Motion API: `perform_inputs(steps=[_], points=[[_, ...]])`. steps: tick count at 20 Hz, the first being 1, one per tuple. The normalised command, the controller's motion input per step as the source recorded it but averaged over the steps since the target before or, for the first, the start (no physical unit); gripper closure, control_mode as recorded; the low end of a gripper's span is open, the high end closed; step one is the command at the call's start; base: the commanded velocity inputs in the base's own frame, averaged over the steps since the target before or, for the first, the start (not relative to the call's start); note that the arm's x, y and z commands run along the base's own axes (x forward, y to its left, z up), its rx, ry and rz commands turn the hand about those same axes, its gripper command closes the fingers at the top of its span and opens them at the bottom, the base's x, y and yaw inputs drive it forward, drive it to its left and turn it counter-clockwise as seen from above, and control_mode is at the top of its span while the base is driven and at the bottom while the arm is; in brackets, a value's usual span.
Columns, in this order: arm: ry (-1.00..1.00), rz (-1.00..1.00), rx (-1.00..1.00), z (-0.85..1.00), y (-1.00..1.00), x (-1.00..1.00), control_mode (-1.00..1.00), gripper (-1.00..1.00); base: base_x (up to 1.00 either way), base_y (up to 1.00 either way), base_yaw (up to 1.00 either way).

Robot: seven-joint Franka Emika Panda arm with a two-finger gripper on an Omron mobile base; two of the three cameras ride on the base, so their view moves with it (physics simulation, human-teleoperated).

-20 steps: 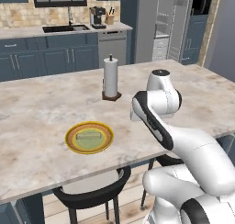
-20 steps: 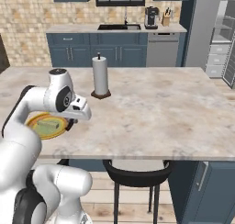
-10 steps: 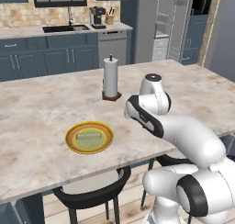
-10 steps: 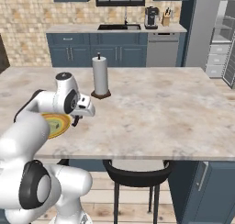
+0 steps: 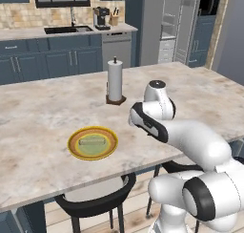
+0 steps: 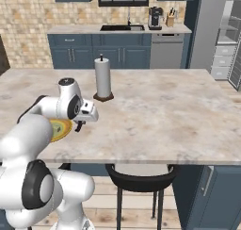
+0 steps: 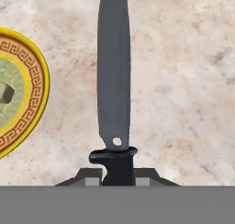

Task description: Retrieve the butter from the fridge and place it on a plate on the dining table. Then retrieve the butter knife by the fridge and place it near the plate.

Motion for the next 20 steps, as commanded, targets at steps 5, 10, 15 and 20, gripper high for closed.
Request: perform_inputs(steps=[5, 10, 15, 20], points=[[0.08, 0.04, 0.00, -0.28, 0.00, 0.01, -1.00, 1.00, 0.00, 0.00, 0.00], [0.08, 0.04, 0.00, -0.35, 0.00, 0.14, -1.00, 1.00, 0.00, 0.00, 0.00], [0.05, 0.00, 0.00, -0.37, 0.04, 0.38, -1.00, 1.00, 0.00, 0.00, 0.00], [0.08, 0.00, 0.00, -0.35, 0.08, 0.57, -1.00, 1.00, 0.00, 0.00, 0.00]])
